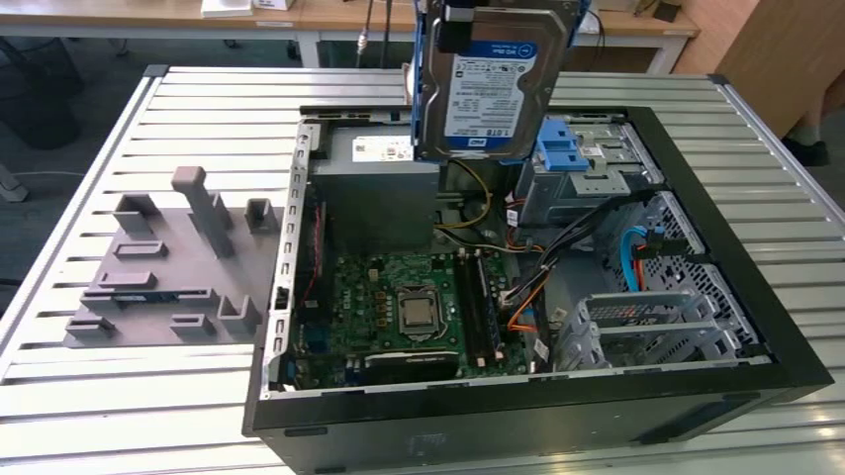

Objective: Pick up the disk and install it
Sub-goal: 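Pick up the disk, then insert the disk into the insertion slot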

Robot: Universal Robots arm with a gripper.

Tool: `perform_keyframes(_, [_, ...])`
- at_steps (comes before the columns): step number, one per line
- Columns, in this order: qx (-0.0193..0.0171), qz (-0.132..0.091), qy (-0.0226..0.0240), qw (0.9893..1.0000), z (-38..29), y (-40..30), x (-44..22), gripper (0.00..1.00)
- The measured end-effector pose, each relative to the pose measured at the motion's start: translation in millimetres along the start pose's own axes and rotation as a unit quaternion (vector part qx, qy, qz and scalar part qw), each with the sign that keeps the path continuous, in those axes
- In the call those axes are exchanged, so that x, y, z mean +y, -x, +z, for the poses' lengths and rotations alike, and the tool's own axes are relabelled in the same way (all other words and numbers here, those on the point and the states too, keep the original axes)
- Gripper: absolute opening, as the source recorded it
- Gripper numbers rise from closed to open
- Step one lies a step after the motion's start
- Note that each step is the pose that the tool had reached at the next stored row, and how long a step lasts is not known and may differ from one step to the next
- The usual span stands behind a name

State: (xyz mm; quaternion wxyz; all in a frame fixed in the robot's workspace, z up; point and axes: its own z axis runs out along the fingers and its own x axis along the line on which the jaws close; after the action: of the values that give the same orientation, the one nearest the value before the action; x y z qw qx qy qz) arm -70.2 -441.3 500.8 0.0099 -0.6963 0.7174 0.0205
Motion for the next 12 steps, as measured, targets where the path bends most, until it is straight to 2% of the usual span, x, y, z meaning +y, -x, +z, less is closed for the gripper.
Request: perform_keyframes(12, [0.0000, 0.000, 0.0000, 1.0000, 0.0, 0.1, -0.6, 0.36])
